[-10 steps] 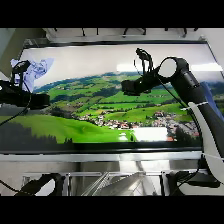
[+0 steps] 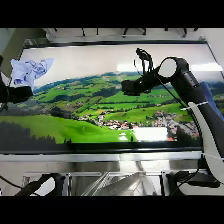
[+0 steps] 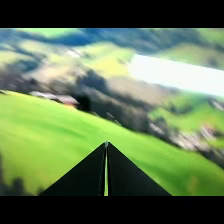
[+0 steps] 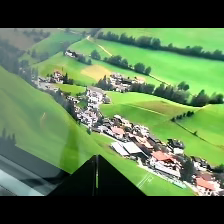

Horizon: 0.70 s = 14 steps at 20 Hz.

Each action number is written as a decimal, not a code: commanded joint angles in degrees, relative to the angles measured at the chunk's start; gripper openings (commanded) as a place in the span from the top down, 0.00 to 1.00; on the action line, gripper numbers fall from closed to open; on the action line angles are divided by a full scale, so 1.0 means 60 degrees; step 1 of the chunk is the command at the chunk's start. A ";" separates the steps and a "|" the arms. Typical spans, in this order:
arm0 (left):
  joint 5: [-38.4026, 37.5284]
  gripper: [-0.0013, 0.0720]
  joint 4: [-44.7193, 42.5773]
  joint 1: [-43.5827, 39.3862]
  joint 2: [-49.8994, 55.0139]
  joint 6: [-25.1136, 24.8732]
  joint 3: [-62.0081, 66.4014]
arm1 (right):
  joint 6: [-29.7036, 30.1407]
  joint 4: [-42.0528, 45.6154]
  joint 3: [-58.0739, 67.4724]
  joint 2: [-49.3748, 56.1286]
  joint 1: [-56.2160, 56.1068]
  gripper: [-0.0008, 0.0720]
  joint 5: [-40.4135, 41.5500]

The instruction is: Fold the shirts.

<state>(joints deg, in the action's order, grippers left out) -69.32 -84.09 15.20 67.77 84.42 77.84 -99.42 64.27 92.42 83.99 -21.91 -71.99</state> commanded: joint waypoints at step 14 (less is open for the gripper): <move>0.5508 0.04 0.3785 0.2878 0.9865 -0.2295 0.7424 | -0.0004 0.0000 -0.0004 0.0004 0.0004 0.96 0.0000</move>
<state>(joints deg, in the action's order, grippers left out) -44.12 -66.17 32.12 119.33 74.52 116.44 -99.42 64.27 92.42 83.99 -21.91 -72.01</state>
